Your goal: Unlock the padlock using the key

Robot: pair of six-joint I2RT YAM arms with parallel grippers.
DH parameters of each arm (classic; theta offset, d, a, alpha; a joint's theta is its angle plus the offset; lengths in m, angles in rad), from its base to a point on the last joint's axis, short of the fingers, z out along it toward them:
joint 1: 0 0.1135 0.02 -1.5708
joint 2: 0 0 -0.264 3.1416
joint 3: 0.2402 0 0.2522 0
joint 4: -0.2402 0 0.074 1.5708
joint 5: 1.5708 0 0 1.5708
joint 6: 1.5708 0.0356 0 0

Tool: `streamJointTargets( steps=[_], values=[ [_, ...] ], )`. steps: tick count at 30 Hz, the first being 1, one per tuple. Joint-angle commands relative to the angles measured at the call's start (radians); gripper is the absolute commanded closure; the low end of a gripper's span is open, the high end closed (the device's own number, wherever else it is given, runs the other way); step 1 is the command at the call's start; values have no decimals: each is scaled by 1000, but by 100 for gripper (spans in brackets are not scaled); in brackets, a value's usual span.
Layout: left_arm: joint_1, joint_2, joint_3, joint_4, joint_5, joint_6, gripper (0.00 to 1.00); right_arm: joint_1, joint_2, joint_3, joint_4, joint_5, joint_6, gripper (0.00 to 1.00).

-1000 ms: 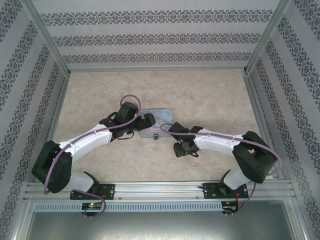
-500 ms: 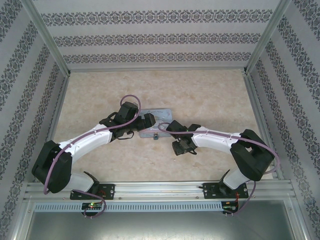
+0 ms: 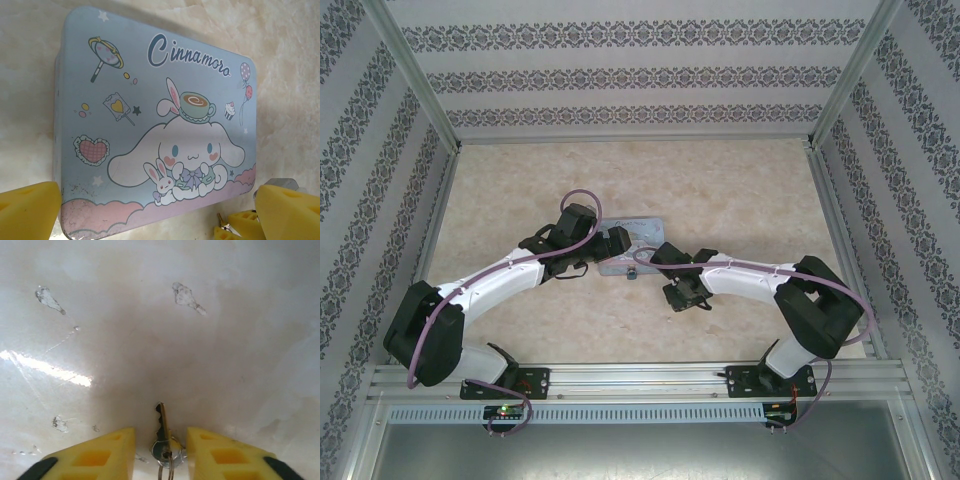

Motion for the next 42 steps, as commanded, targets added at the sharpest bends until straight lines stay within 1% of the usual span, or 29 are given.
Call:
streamJointTargets(
  steps=[1, 3, 6, 12, 16, 25, 31, 33, 35, 37, 40, 42],
  values=[
    [-20, 4, 20, 19, 0, -8, 0, 3, 15, -22, -17, 10, 7, 73],
    [-19, 4, 19, 20, 0, -9, 0, 4, 8, -27, -18, 3, 14, 77],
    [-20, 5, 20, 20, 2, -9, 0, 3, 2, -36, -16, -2, 22, 81],
    [-19, 4, 20, 19, 5, -11, 0, -3, 3, -37, 1, -12, 28, 99],
    [-19, 4, 18, 19, 5, -11, 0, -13, -14, -19, 15, -29, 40, 100],
    [-19, 4, 22, 16, 8, -10, 0, -26, -105, 13, 35, -48, 85, 100],
    [-20, 11, 23, 20, 13, -12, 0, -36, -115, 4, 52, -61, 99, 100],
    [-20, 9, 22, 20, 14, -14, 0, -34, -123, 2, 54, -64, 99, 82],
    [-21, 7, 21, 20, 14, -14, 0, -30, -135, -1, 41, -63, 88, 56],
    [-21, 5, 20, 19, 15, -14, 0, -25, -142, 0, 10, -49, 84, 44],
    [-21, 5, 22, 21, 15, -15, 0, -17, -151, -15, -23, -38, 109, 34],
    [-21, 6, 23, 22, 16, -15, 0, -1, -161, -33, -29, -30, 145, 33]
  ],
)
